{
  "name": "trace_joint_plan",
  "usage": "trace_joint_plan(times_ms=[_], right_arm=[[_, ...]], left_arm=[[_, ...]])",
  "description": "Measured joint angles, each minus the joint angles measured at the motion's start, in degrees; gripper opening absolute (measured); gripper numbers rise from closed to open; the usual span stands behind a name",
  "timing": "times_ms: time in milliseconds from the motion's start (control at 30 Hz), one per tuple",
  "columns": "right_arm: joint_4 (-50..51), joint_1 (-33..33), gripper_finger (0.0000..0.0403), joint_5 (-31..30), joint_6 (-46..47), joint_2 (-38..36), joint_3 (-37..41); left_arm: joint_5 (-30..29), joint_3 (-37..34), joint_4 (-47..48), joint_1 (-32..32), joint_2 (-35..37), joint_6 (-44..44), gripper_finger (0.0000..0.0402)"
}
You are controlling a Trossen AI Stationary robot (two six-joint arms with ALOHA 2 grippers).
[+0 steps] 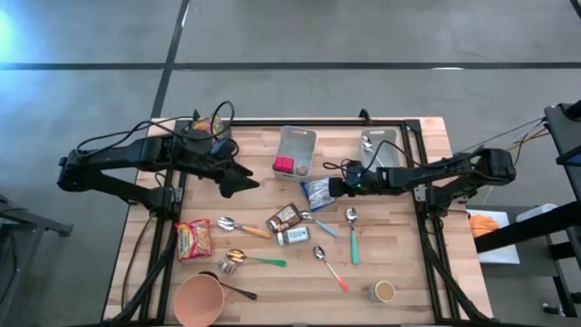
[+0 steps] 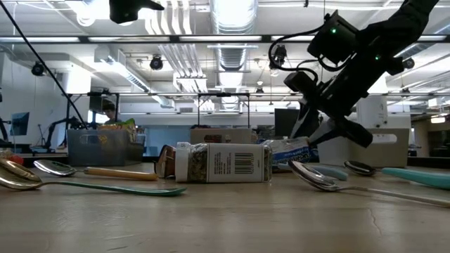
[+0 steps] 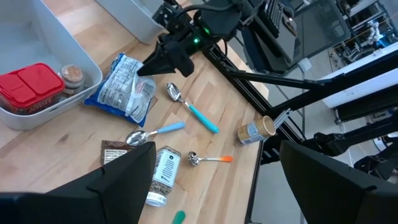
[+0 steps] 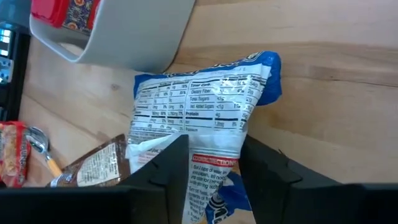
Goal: Pick & Place Food Item
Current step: Put the blue noodle pack into the black bin
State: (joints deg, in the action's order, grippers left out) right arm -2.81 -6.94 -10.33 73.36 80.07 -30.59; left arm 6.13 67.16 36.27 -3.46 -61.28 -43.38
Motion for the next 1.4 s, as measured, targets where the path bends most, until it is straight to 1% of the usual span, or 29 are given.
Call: trace_joint_plan(times_ms=[100, 267, 300, 600, 733, 833, 1000, 1100, 1200, 1300, 1400], right_arm=[[0.0, 0.0, 0.0100, 0.0, -0.7, -0.4, 0.0], [-0.1, 0.0, 0.0023, -0.2, -3.3, -0.9, 0.0], [-0.2, 0.0, 0.0017, -0.2, -3.7, -0.9, 0.0], [-0.2, -0.1, 0.0008, 1.0, -5.6, -0.8, 0.0], [-1.0, -0.1, 0.0008, 3.2, -10.2, -1.4, 0.0], [-1.9, 0.0, 0.0008, 4.9, -16.5, -2.7, 0.0], [-1.9, 0.0, 0.0008, 6.9, -26.6, -7.3, 0.0], [-2.1, 0.0, 0.0008, 9.6, -34.4, -11.0, 0.0], [-2.1, 0.0, 0.0008, 13.5, -40.3, -15.3, 0.0], [-2.1, -0.1, 0.0008, 16.3, -43.0, -19.5, 0.0], [-2.1, 0.0, 0.0008, 18.3, -43.4, -23.3, 0.0]], left_arm=[[0.0, 0.0, 0.0, 0.0, 0.0, -0.1, 0.0344], [0.0, 0.0, 0.0, 0.0, 0.0, -0.2, 0.0344], [0.0, 0.0, 0.0, 0.0, 0.0, -0.2, 0.0344], [0.0, 0.0, 0.0, 0.0, 0.0, -0.4, 0.0344], [-0.1, 0.0, 0.0, 0.0, 0.0, -0.8, 0.0344], [-0.1, 0.0, 0.0, 0.0, 0.0, -1.5, 0.0344], [-0.1, 0.0, 0.0, 0.0, 0.0, -2.1, 0.0344], [-0.1, 0.0, 0.0, 0.0, 0.0, -2.3, 0.0344], [-0.1, 0.0, -0.3, 0.0, 0.0, -2.2, 0.0344], [-0.1, 0.0, -0.7, 0.0, 0.0, -0.9, 0.0344], [-0.1, 0.0, -2.1, 0.0, -0.4, 1.5, 0.0344]])
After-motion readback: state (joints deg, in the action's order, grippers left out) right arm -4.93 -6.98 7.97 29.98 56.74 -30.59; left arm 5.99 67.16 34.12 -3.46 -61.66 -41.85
